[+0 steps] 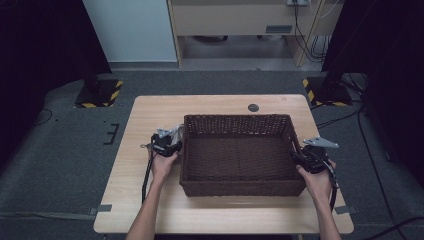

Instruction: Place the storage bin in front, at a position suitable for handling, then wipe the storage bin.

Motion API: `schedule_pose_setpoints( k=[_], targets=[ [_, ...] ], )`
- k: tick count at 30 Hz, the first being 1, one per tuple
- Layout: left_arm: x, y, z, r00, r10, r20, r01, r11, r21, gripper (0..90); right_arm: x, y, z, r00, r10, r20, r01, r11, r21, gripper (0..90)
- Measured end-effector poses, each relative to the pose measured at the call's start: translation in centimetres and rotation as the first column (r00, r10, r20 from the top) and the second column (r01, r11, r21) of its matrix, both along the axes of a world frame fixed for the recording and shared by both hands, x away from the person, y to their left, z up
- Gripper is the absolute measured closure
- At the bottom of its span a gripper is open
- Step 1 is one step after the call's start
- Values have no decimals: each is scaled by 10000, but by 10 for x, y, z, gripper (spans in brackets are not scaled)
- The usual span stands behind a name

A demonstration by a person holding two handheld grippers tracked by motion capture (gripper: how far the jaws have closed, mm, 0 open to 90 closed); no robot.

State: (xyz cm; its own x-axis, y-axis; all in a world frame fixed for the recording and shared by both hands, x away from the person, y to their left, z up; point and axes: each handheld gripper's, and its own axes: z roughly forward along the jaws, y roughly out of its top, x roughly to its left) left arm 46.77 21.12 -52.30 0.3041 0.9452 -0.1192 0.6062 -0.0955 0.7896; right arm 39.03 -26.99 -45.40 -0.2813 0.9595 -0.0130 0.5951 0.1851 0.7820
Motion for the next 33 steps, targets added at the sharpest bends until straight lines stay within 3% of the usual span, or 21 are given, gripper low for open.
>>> schedule_pose_setpoints(
  k=[3,8,13,14,15,18,22,29,33],
  targets=[
    [-4,8,11,9997,142,216,-133,9991,-414,644,-1,0,0,10000,-1,-34,1,10000,21,628],
    [-19,22,44,9919,81,1265,106,9891,-1468,647,0,0,0,10000,14,-20,-14,10000,27,626],
    [-34,29,69,9805,-198,1954,496,9876,-1488,647,0,-1,-1,10000,50,-17,-49,9999,124,617],
    [-38,33,77,9741,-136,2259,513,9855,-1618,647,0,-1,-1,9999,51,-86,-50,9999,143,615],
    [-38,33,77,9741,-136,2259,513,9855,-1618,646,0,-1,0,9999,87,-58,-87,9999,112,615],
    [-41,38,84,9664,-10,2571,594,9738,-2197,647,0,-1,1,9999,95,-33,-94,9999,88,615],
    [-42,30,82,9655,-260,2590,816,9751,-2062,646,-1,-1,1,10000,56,-36,-55,9999,137,615],
    [-33,14,60,9809,-344,1914,639,9866,-1503,645,-1,-1,1,9999,89,-47,-88,9999,131,607],
    [-27,12,45,9885,-319,1476,540,9875,-1480,645,-1,0,0,9999,99,-28,-99,9999,26,607]
  ],
)
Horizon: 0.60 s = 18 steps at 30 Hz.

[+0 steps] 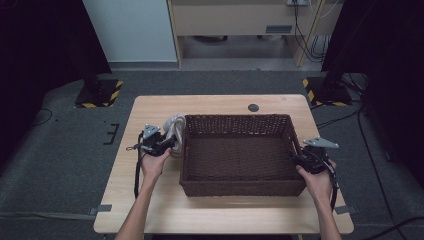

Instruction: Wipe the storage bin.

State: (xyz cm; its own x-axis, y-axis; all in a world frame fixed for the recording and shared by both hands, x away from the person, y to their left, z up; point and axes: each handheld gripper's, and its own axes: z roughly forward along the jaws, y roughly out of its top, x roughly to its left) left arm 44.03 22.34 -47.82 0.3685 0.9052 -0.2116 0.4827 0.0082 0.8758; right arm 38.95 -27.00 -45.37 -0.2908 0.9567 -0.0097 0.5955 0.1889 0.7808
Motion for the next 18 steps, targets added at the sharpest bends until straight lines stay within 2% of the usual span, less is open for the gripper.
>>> schedule_pose_setpoints(
  k=[3,7,10,14,15,18],
  targets=[
    [1,-4,-12,9994,-29,-335,40,9995,325,644,0,0,0,10000,-22,-2,22,10000,-9,608],
    [4,-9,-30,9954,-162,-946,269,9932,1131,644,0,0,0,10000,-51,-35,52,10000,68,610],
    [6,-12,-46,9912,-186,-1311,365,9901,1353,643,0,0,0,10000,-9,7,9,10000,34,609],
    [6,-11,-46,9915,-218,-1279,400,9892,1412,643,-1,-1,0,10000,-14,-9,14,10000,66,612],
    [5,-10,-45,9911,-233,-1312,433,9875,1514,643,-1,-1,0,10000,14,-34,-14,10000,79,610],
    [1,-4,-36,9918,-181,-1267,360,9894,1406,644,-2,-1,2,10000,1,62,-1,9999,101,607]
  ],
)
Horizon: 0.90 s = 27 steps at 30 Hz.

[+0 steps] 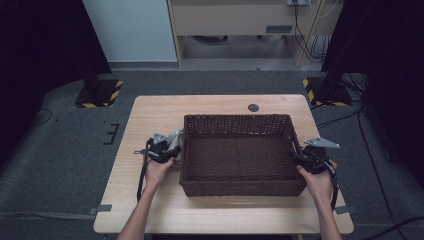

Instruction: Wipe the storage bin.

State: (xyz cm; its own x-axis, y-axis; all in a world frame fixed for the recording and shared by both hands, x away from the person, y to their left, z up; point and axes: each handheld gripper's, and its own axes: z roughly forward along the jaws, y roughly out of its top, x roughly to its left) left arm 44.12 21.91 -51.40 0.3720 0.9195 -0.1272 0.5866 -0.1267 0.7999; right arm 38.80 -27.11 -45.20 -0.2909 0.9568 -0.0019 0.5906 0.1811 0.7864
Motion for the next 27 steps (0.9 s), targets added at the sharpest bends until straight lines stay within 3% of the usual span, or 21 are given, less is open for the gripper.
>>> schedule_pose_setpoints(
  k=[4,6,9,14,17,21,27],
  targets=[
    [-12,13,25,9983,60,587,-43,9996,-289,644,-2,-1,4,9999,-12,168,11,10000,94,600],
    [-22,23,46,9931,173,1162,-71,9961,-875,644,-5,-2,12,9991,28,435,-41,9996,296,591],
    [-29,28,58,9894,125,1447,55,9924,-1231,644,-6,-2,17,9983,94,581,-115,9993,357,588],
    [-47,28,78,9785,-309,2038,767,9723,-2206,644,-9,-2,20,9986,257,458,-267,9994,213,613],
    [-54,18,75,9782,-577,1996,978,9755,-1969,643,-11,-3,16,9996,271,-17,-271,9991,-321,684],
    [-55,12,65,9806,-581,1870,909,9809,-1721,642,-12,-4,15,9999,119,-63,-121,9997,-201,710],
    [-40,9,57,9864,-267,1621,577,9802,-1894,643,-14,2,15,9990,-456,-2,456,9986,-277,769]
  ],
)
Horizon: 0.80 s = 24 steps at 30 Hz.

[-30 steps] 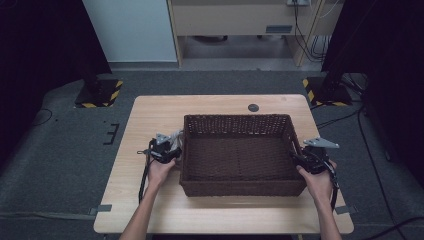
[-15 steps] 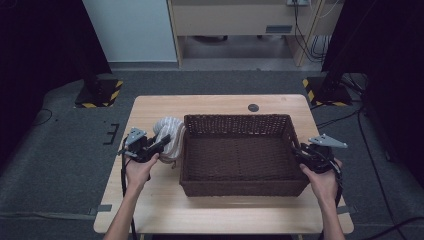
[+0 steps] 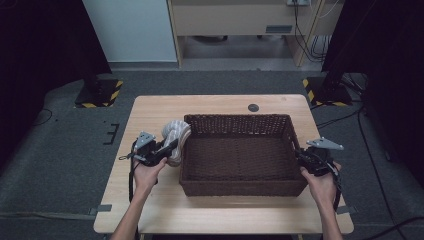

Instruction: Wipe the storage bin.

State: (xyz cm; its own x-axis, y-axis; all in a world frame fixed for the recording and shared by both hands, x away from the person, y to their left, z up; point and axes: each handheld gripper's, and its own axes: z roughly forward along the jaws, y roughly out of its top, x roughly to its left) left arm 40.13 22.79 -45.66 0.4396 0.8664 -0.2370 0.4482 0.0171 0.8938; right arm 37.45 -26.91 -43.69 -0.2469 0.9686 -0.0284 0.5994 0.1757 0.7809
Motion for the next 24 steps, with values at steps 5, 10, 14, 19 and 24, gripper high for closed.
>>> schedule_pose_setpoints(
  k=[5,10,14,19,24],
  targets=[
    [9,3,-6,9993,326,-195,-330,9993,-163,643,1,5,0,9999,-105,-9,105,9998,142,764],
    [9,6,-20,9978,463,-474,-465,9989,-37,642,2,8,-1,9999,-123,40,123,9999,114,764],
    [10,5,-36,9932,508,-1050,-461,9978,473,643,3,8,-1,10000,-62,52,62,9999,129,759],
    [15,-3,-53,9885,410,-1453,-217,9909,1325,640,4,8,-2,9999,80,141,-81,9999,122,733],
    [18,0,-57,9817,440,-1854,-197,9912,1310,640,4,10,-5,9995,190,234,-189,9998,-69,687]
  ],
)
